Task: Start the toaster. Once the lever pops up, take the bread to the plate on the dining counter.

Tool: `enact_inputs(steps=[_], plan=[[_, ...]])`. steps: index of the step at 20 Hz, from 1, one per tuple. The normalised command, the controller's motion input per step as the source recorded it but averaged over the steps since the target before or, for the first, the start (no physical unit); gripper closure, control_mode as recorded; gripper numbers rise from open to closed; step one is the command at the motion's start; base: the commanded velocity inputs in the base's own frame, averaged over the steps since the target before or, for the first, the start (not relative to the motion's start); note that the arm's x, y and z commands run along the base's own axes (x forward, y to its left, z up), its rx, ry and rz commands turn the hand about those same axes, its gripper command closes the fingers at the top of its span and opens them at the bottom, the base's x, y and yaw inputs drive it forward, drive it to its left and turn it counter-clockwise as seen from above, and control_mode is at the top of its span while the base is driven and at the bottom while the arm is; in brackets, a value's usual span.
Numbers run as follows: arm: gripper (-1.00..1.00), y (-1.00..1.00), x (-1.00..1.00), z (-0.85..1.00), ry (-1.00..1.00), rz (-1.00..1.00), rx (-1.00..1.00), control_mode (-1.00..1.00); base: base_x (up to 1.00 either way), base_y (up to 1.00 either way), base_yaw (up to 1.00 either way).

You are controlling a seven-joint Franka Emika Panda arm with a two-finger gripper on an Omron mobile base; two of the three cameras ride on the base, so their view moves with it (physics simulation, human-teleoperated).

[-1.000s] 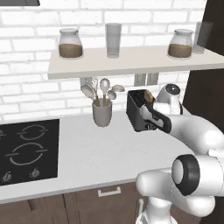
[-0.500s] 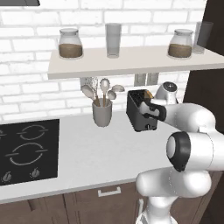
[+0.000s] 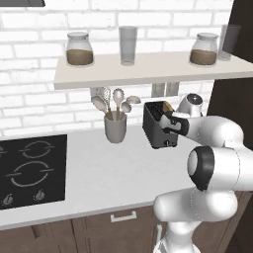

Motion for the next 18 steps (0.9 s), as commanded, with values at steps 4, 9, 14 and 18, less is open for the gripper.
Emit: enact_inputs(steps=[4, 9, 14, 18], plan=[[-1.00, 0.00, 0.00, 0.00, 0.00, 0.00, 0.00, -1.00, 0.00, 0.00, 0.00], [-1.00, 0.00, 0.02, -0.18, 0.00, 0.00, 0.00, -1.00, 0.00, 0.00, 0.00], [-1.00, 0.03, 0.10, -0.01, -0.02, 0.00, 0.00, -1.00, 0.00, 0.00, 0.00], [-1.00, 0.02, 0.10, 0.03, -0.03, 0.00, 0.00, -1.00, 0.00, 0.00, 0.00]])
